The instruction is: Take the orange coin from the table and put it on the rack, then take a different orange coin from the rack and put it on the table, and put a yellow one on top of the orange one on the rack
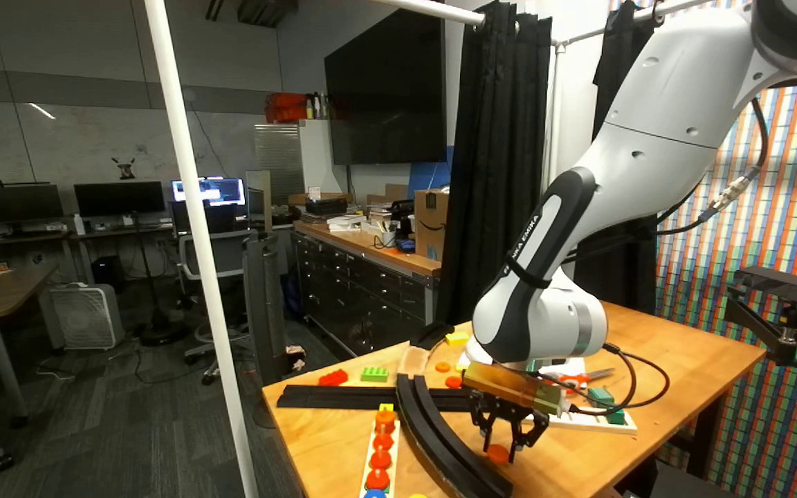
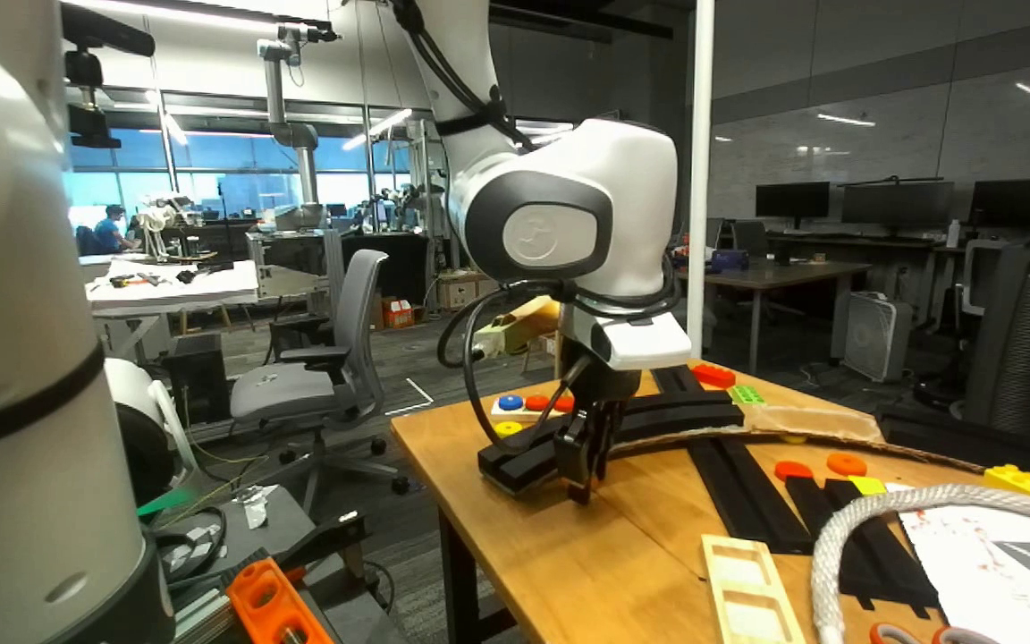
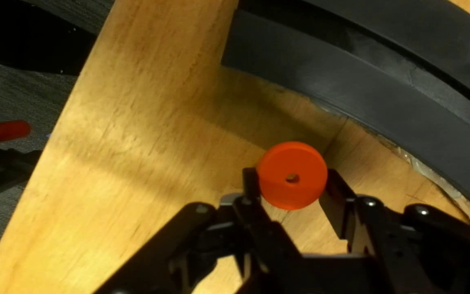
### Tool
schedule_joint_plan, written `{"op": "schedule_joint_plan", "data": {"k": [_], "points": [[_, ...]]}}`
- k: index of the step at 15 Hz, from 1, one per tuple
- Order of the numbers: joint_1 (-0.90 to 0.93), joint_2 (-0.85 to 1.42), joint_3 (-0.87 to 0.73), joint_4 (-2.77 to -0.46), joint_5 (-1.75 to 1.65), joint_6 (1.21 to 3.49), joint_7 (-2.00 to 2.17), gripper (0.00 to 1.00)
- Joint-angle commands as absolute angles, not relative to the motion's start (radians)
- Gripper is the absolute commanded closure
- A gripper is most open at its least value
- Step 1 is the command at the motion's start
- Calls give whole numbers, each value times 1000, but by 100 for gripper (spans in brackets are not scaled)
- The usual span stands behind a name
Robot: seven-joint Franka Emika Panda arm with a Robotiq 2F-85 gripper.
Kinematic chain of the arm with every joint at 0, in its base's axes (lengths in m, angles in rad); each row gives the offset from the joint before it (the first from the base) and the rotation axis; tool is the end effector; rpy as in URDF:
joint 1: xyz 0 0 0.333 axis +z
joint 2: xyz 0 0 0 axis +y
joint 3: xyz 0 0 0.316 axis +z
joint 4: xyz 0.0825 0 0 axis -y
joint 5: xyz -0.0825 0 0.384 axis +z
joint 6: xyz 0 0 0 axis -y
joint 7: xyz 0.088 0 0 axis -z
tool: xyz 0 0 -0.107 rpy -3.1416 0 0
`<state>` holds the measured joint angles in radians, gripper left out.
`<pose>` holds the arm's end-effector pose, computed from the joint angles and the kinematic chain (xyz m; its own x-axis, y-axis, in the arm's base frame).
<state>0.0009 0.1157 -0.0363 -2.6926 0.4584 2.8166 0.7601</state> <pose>0.4051 -0.0366 0.1937 0.3370 -0.9347 -0.1130 -0.9405 -0.3285 -0.0871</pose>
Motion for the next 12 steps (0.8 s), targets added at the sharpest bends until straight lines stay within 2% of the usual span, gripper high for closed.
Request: {"op": "schedule_joint_plan", "data": {"k": [1,2,3,4,6,9,10,12], "points": [[-6,129,-41,-2682,450,2822,770,77],[-6,135,-44,-2679,445,2821,775,77],[-6,140,-45,-2675,446,2820,773,64],[-8,145,-45,-2672,449,2819,769,36],[-7,150,-47,-2668,446,2815,771,26],[6,145,-57,-2665,408,2814,802,3],[16,143,-61,-2663,377,2817,822,0],[42,127,-69,-2661,284,2815,881,0]]}}
